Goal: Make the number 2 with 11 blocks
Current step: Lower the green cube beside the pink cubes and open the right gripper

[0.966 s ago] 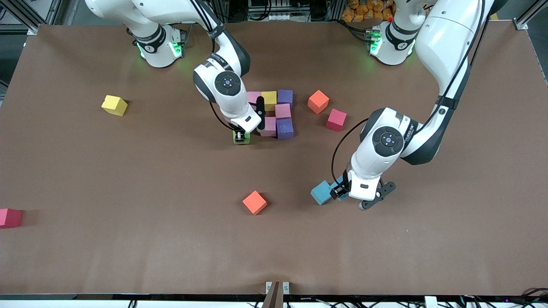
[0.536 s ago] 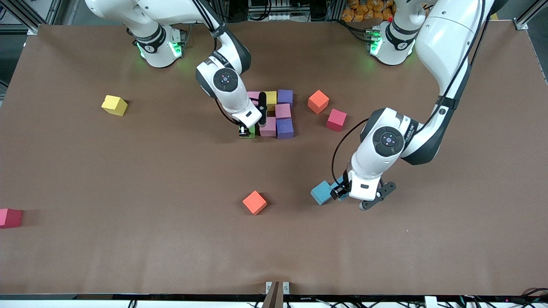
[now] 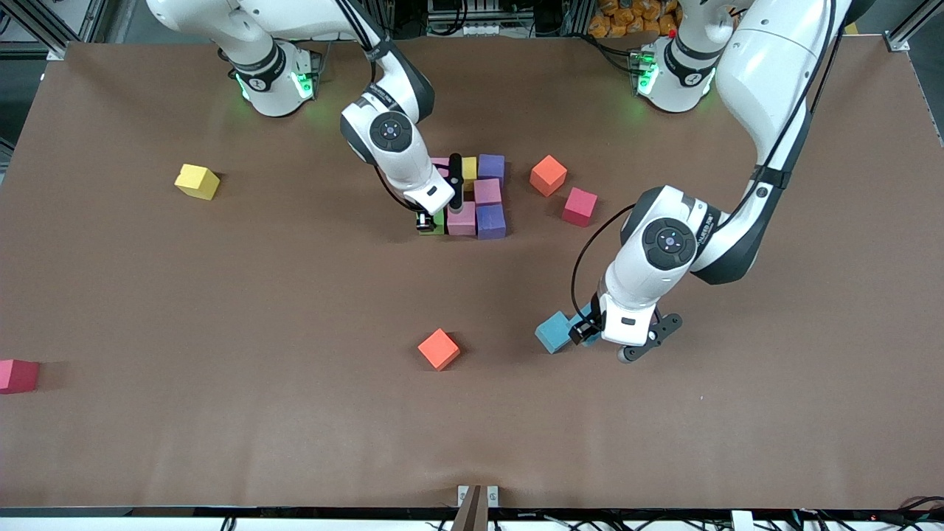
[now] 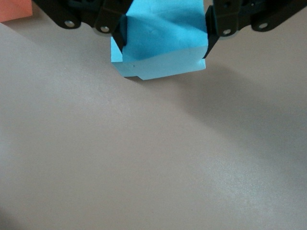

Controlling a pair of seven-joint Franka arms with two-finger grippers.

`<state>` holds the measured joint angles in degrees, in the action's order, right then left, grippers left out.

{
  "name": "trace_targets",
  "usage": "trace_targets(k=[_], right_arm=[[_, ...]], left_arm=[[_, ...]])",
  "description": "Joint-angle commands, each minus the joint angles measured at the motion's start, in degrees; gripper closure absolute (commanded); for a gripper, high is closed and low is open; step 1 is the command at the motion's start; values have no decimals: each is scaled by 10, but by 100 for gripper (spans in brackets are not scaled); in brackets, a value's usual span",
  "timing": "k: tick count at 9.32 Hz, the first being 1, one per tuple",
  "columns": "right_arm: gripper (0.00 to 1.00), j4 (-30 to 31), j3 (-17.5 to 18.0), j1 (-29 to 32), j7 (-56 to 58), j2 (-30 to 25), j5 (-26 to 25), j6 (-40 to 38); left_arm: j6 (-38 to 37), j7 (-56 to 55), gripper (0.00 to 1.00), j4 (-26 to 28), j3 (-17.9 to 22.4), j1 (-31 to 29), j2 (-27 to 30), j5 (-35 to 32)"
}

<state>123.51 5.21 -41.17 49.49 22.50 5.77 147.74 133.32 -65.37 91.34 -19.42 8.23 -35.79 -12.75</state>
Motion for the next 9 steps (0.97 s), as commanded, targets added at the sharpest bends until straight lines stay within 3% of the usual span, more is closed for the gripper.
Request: trace_targets(k=[1, 9], right_arm=[[100, 18, 4, -2, 6, -19, 21, 9], [100, 17, 4, -1, 8, -16, 33, 9]], left_arm=[[9, 3, 100, 7, 0, -1, 4, -10], [10, 2, 100, 7, 0, -1, 3, -10]])
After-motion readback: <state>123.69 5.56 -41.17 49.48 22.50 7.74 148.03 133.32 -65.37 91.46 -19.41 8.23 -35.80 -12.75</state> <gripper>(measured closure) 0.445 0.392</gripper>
